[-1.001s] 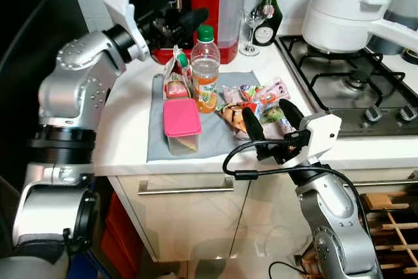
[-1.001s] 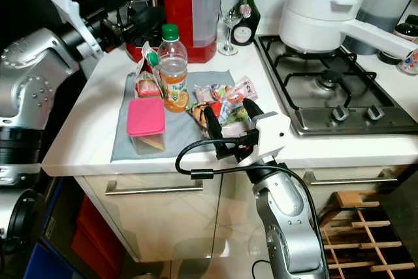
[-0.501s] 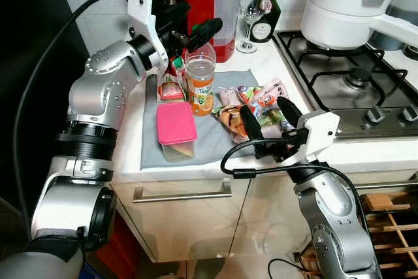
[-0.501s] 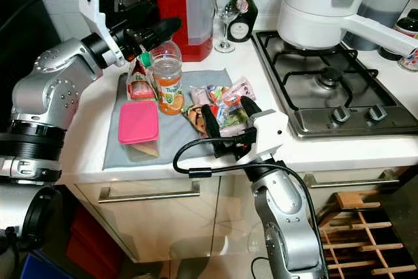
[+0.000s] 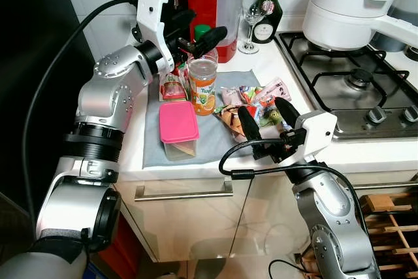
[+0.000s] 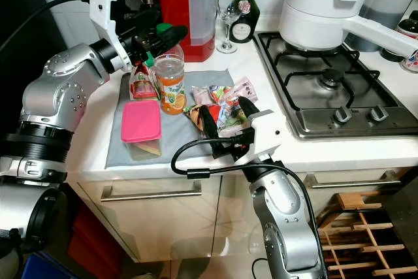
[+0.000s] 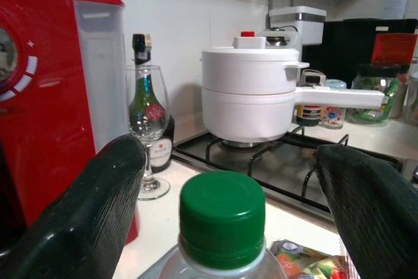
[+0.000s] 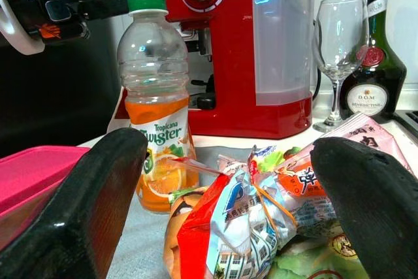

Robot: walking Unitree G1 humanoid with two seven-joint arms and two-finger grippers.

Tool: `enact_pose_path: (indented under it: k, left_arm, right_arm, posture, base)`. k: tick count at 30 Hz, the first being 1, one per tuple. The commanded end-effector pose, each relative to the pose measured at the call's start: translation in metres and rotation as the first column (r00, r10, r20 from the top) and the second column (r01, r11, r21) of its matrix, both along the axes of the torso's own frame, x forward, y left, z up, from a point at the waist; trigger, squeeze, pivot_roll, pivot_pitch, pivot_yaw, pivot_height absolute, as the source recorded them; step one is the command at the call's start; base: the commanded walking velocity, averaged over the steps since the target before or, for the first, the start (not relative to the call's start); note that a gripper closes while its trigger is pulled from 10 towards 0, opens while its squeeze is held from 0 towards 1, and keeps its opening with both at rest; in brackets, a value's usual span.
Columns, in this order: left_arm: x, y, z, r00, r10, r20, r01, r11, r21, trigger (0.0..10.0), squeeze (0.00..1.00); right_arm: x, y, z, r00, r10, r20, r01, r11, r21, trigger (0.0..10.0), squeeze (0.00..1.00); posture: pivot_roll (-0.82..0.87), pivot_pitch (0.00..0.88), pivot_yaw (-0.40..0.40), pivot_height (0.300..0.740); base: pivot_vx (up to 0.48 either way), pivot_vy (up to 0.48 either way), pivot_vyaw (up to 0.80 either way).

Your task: Restocking fridge

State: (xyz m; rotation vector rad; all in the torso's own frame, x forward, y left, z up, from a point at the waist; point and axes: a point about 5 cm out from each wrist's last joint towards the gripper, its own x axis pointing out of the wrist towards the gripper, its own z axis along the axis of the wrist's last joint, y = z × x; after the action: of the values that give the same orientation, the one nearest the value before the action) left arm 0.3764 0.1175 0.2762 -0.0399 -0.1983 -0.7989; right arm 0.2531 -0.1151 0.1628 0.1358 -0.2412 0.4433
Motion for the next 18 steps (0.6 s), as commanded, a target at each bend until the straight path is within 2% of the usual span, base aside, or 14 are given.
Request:
enact_pose_path:
  k: [1,9,10,11,12,18]
  left_arm:
    - [0.000,-0.003,-0.006,1.000,-0.006,-0.022,0.006,1.000,0.016,10.0,0.00]
    - [0.003,-0.006,-0.019,0.997,0.008,-0.074,-0.005,0.999,0.039,10.0,0.00]
    - [0.004,-0.006,-0.021,0.996,0.017,-0.088,-0.013,0.999,0.049,9.0,0.00]
    - [0.005,-0.006,-0.023,0.995,0.026,-0.097,-0.021,0.998,0.054,6.0,0.00]
    - [0.007,-0.004,-0.024,0.994,0.049,-0.100,-0.044,0.998,0.052,0.0,0.00]
    - [0.007,-0.003,-0.025,0.994,0.058,-0.088,-0.053,0.997,0.051,0.0,0.00]
  right_arm:
    - [0.000,0.002,0.000,1.000,0.009,-0.004,-0.009,1.000,0.001,10.0,0.00]
    - [0.001,0.001,0.000,1.000,0.009,-0.008,-0.009,1.000,-0.003,10.0,0.00]
    - [0.001,0.001,0.000,1.000,0.010,-0.009,-0.010,1.000,-0.004,10.0,0.00]
    - [0.001,0.001,0.000,1.000,0.010,-0.009,-0.010,1.000,-0.005,10.0,0.00]
    - [0.001,0.001,0.000,1.000,0.010,-0.009,-0.010,1.000,-0.005,10.0,0.00]
    - [0.004,0.001,0.000,1.000,0.011,-0.010,-0.011,1.000,-0.013,10.0,0.00]
  posture:
    - [-0.10,0.000,0.062,0.740]
    - [-0.10,0.000,0.060,0.740]
    - [-0.11,0.000,0.059,0.740]
    - [-0.11,0.000,0.059,0.740]
    - [-0.11,0.000,0.058,0.740]
    - [-0.11,0.000,0.050,0.740]
  base:
    - [0.000,0.000,0.00]
    - [0.000,0.000,0.00]
    - [0.000,0.000,0.00]
    - [0.000,0.000,0.00]
    - [0.000,0.000,0.00]
    - [0.000,0.000,0.00]
